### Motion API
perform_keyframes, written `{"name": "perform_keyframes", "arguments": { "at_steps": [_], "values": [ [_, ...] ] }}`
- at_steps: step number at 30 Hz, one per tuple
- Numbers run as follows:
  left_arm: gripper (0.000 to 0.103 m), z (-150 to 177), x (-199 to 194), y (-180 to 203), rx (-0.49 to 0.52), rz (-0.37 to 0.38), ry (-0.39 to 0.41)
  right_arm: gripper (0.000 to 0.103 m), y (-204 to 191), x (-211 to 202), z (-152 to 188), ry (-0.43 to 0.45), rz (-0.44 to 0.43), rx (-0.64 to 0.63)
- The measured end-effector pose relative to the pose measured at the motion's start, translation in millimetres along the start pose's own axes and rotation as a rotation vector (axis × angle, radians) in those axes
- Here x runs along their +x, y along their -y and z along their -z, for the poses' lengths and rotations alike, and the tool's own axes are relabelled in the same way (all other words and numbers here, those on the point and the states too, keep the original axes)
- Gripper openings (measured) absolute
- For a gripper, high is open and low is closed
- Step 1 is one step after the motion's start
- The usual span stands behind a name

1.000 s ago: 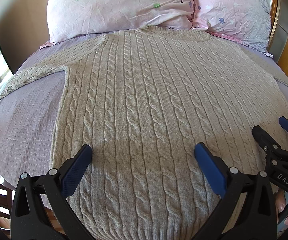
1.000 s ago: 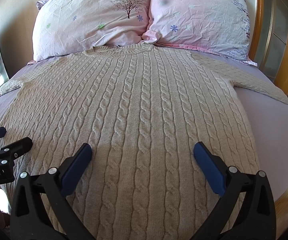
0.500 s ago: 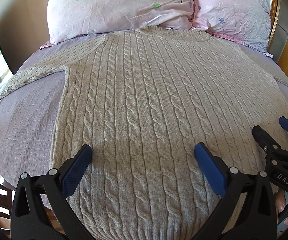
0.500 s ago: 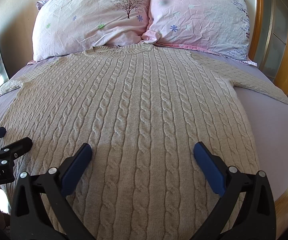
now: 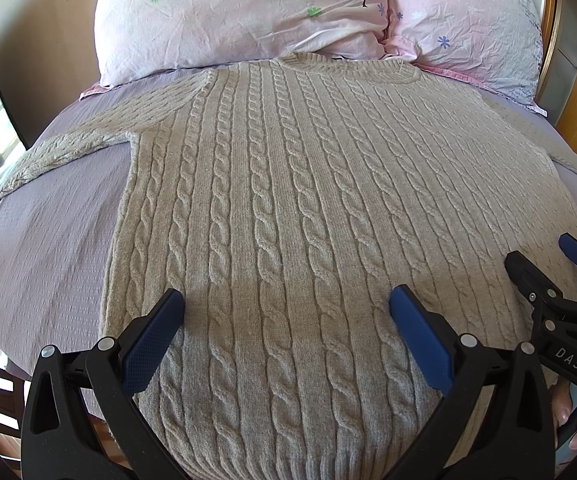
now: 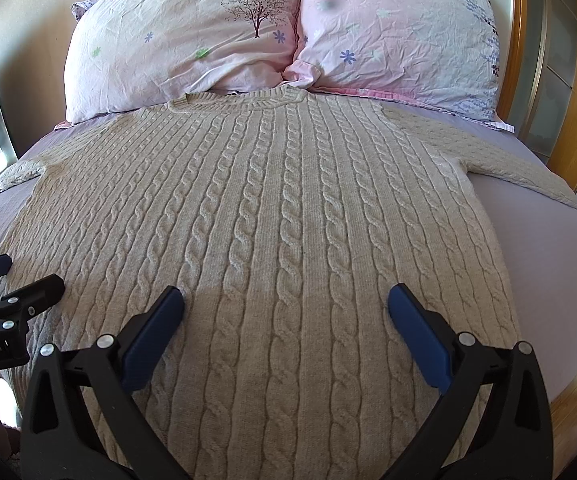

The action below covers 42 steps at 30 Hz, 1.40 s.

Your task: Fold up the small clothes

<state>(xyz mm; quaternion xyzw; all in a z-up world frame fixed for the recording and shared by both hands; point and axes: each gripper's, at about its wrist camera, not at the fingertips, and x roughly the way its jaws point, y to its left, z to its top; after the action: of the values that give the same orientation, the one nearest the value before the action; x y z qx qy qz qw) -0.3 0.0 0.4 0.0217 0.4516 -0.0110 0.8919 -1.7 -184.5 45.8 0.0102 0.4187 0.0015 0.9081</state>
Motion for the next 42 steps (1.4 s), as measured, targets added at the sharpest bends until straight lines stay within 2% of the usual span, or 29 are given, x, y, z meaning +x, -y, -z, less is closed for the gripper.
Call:
{"name": "perform_keyframes", "arguments": {
  "at_steps": [32,34,36,37,38,39,42],
  "values": [
    [0.102,-0.6,0.2,0.1,0.002,0.0,-0.004,0.101,-1.0,4.6,0.7,0.0,-0.002,-0.005],
    [0.102,-2.0,-0.6,0.4,0.007,0.001,-0.006,0.101,3.2,4.7,-0.9,-0.006,-0.045,-0.022],
    [0.102,-2.3,0.8,2.3,0.01,0.004,-0.001,0.101,24.7,-3.2,-4.8,0.03,-0.184,0.031],
    [0.102,-3.2,0.7,1.3,0.009,0.004,0.0,0.101,49.9,-9.6,-12.2,0.072,-0.255,0.09],
    [0.102,-3.3,0.2,0.5,0.007,0.002,0.001,0.101,71.3,-15.6,-18.8,0.107,-0.286,0.154],
    [0.102,-5.3,0.5,1.1,0.008,-0.002,-0.001,0.101,96.1,-19.8,-27.1,0.126,-0.276,0.221],
    [0.102,-14.5,-3.9,-5.8,-0.007,0.011,0.021,0.101,187.3,-18.1,-51.9,0.136,-0.143,0.468]
  ]
}}
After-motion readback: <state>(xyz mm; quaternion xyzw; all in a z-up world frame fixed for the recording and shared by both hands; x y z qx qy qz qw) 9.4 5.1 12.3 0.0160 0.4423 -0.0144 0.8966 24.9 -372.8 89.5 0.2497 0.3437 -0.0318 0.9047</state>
